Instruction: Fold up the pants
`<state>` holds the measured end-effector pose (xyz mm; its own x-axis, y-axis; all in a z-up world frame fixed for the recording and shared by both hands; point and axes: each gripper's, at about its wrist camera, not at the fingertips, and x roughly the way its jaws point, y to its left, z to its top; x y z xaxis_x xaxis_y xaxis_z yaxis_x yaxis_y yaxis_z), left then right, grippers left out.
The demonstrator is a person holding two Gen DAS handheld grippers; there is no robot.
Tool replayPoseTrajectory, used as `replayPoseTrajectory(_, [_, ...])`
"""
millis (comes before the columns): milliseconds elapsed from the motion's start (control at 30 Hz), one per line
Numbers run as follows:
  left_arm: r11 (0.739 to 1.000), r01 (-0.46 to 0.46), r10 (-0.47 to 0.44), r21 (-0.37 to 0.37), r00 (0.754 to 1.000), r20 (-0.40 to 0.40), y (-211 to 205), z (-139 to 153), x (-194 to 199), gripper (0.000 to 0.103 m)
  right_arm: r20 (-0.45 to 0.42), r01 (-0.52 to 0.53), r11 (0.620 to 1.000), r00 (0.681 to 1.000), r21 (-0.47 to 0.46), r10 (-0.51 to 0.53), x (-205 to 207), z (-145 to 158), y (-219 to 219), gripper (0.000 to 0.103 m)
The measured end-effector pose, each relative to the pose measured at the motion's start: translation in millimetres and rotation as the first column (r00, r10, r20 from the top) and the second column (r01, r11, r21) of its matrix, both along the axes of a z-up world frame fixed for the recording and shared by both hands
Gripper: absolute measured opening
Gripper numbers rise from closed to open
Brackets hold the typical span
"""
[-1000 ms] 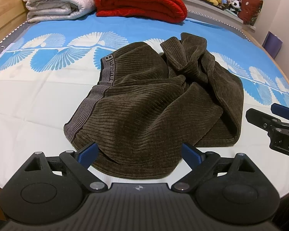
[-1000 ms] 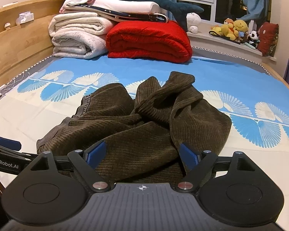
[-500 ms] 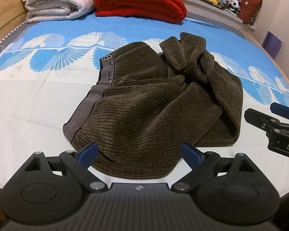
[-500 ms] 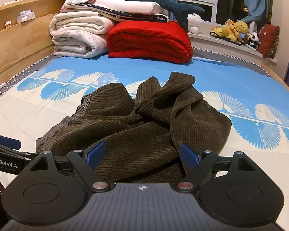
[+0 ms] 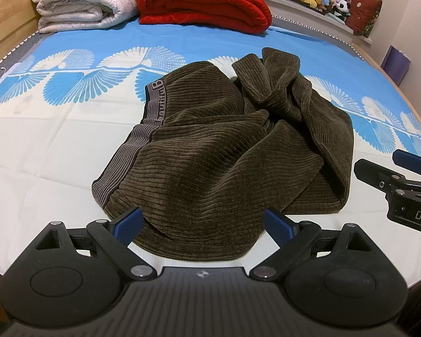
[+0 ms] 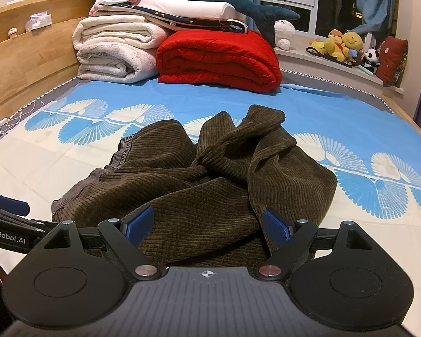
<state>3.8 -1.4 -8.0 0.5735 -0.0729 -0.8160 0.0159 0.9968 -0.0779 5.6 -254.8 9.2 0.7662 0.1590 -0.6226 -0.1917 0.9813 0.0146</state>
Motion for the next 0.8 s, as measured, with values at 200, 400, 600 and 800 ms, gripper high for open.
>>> replayPoseTrajectory(200, [1.000, 0.000, 0.000, 0.003, 1.000, 0.001, -1.0, 0.0, -0.3, 0.096, 0.003, 0.005, 1.000, 1.000, -0.001, -0.005, -0.6, -0.7, -0.9, 0.086])
replayPoseTrajectory(400, [0.999, 0.023, -0.025, 0.037, 0.999, 0.038, -1.0, 13.6, 1.1, 0.069, 0.019, 0.028, 1.000, 0.999, 0.002, -0.028, -0.2, 2.1, -3.3, 0.082])
replayPoseTrajectory(600, [0.982, 0.183, -0.188, 0.055, 0.973, 0.130, 11.0, 63.4, 39.5, 0.012, 0.091, 0.112, 0.991, 0.989, 0.073, -0.118, 2.9, 18.6, -25.7, 0.046])
replayPoseTrajectory(800, [0.992, 0.124, -0.122, -0.004, 0.981, 0.150, 59.3, 42.6, 91.9, 0.012, 0.190, 0.243, 0.961, 0.945, 0.132, -0.265, 17.2, 40.2, -73.0, 0.036])
